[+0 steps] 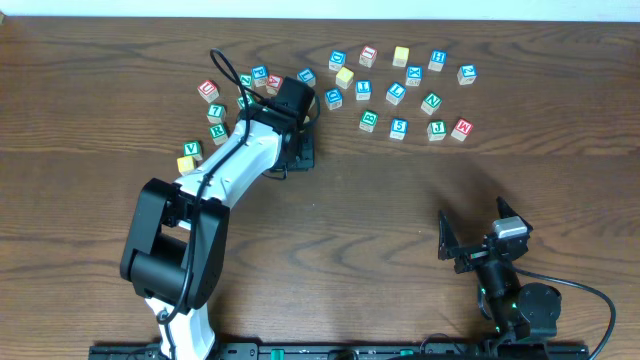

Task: Spell out CORL
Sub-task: 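Carry the C block right and lower it onto the open table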

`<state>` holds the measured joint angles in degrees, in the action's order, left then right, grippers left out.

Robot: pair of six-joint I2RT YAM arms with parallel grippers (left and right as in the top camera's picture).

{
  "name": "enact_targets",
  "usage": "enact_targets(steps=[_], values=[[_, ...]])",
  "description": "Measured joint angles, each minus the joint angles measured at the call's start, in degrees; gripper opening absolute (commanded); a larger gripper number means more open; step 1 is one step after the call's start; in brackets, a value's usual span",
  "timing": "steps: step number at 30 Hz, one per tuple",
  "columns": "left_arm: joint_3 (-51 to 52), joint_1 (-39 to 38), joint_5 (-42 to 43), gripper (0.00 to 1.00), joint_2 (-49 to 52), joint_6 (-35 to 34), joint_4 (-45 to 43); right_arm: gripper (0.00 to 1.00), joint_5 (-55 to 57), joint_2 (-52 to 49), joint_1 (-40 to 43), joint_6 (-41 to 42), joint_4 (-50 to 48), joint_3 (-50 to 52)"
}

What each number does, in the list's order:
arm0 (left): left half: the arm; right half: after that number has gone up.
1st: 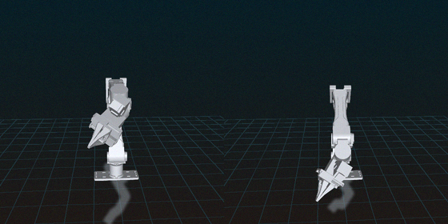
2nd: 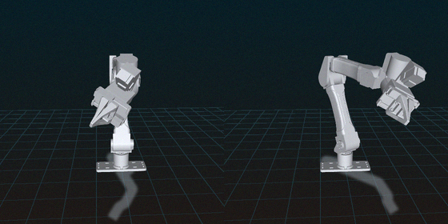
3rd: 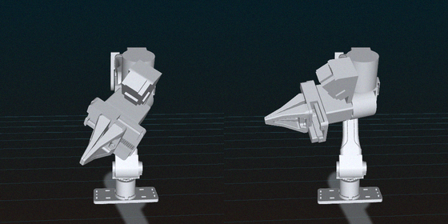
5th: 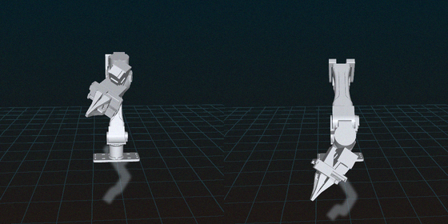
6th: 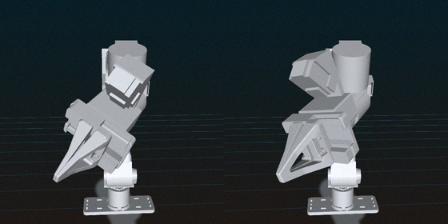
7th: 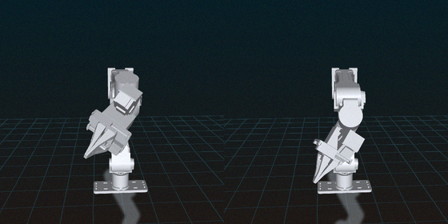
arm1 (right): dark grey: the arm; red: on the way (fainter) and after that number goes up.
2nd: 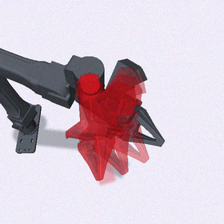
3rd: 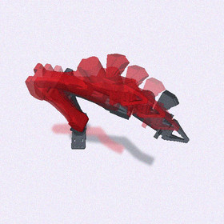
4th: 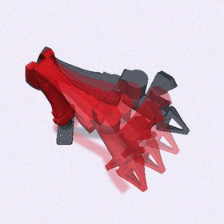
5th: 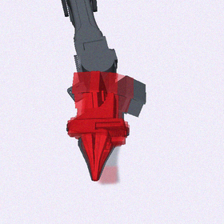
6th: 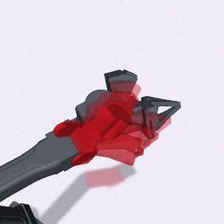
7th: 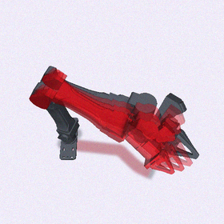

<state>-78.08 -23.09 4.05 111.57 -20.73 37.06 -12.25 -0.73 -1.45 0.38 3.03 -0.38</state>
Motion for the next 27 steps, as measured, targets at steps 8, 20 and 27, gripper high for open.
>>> enact_targets(steps=[8,20,27], values=[[1.6,0.0,0.0,0.19,0.2,0.3,-2.2,0.99,0.0,0.0,0.0,0.0,0.0,0.0],[1.6,0.0,-0.2,0.19,1.6,1.1,-2.1,0.99,0.0,0.0,0.0,0.0,0.0,0.0],[1.6,0.0,-0.2,0.24,1.6,1.1,-1.7,0.99,0.0,0.0,0.0,0.0,0.0,0.0]])
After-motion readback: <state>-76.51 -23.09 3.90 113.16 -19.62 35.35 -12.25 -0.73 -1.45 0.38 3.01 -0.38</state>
